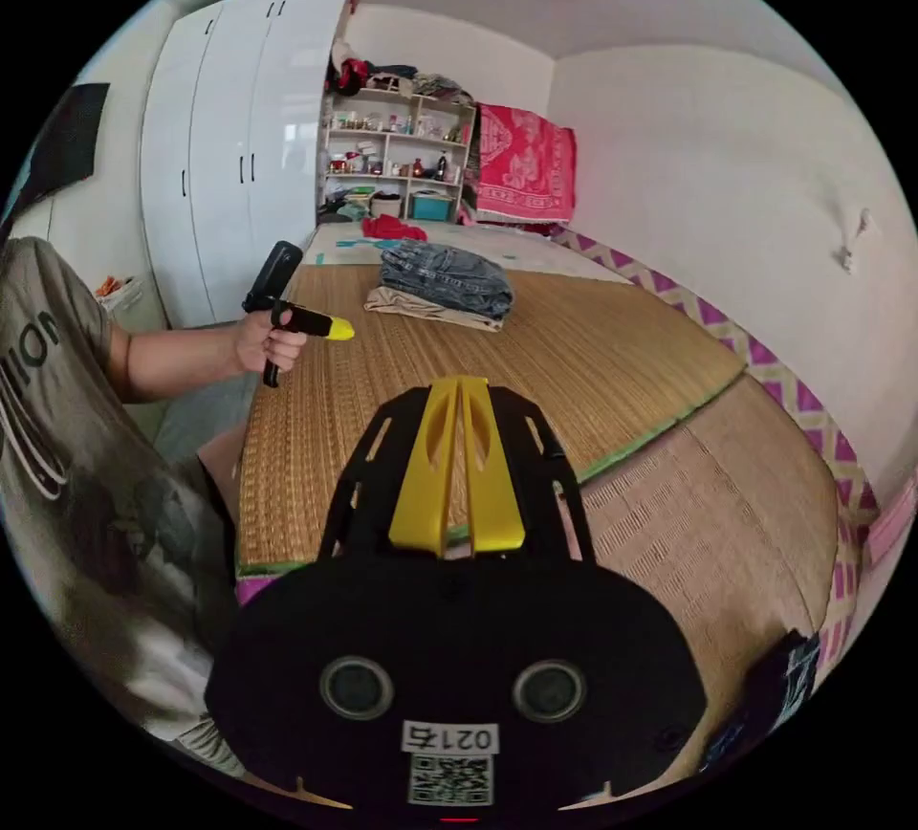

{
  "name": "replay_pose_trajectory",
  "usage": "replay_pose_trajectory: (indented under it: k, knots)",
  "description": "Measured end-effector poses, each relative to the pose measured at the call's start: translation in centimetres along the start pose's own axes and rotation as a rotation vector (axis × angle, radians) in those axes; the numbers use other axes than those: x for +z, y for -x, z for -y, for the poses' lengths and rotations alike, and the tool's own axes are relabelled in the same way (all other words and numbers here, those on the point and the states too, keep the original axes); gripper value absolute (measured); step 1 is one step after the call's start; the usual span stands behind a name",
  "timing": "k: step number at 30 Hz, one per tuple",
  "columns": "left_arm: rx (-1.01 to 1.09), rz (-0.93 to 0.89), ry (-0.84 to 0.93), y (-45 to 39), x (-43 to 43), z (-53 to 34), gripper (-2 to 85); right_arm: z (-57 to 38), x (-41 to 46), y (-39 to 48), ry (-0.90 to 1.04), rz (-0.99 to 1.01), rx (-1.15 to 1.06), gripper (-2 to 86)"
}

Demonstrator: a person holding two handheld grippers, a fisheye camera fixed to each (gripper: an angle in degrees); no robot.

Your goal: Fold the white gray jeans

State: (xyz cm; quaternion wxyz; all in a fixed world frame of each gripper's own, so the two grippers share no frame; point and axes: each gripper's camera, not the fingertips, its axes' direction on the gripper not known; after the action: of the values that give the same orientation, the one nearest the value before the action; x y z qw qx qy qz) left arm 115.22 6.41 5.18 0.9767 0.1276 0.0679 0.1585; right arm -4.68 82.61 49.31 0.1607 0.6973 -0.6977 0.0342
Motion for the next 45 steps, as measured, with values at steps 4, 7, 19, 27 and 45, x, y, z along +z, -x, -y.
replay_pose_trajectory:
  k: [4, 7, 19, 27, 45]
  knots:
    - [-0.072, -0.070, -0.156, 3.7, -3.9, -3.0, -0.9, 12.0, 9.4, 5.0, 0.038, 0.063, -0.152, -0.6]
    - [-0.091, -0.227, -0.232, 5.5, -5.0, -4.2, -0.9, 19.8, 15.8, 8.4, 0.052, -0.010, -0.246, -0.5]
    - [-0.154, -0.417, -0.342, 6.7, -7.3, -7.1, -0.9, 43.0, 38.1, 18.4, 0.182, -0.004, -0.513, 14.3]
    - [-0.123, -0.442, -0.318, 5.4, -7.1, -7.5, -1.0, 48.0, 46.1, 21.9, 0.227, -0.128, -0.749, 16.0]
    - [-0.161, -0.412, -0.320, 3.9, -5.7, -7.6, -1.0, 55.2, 34.5, 0.7, 0.091, 0.166, -0.017, 7.0]
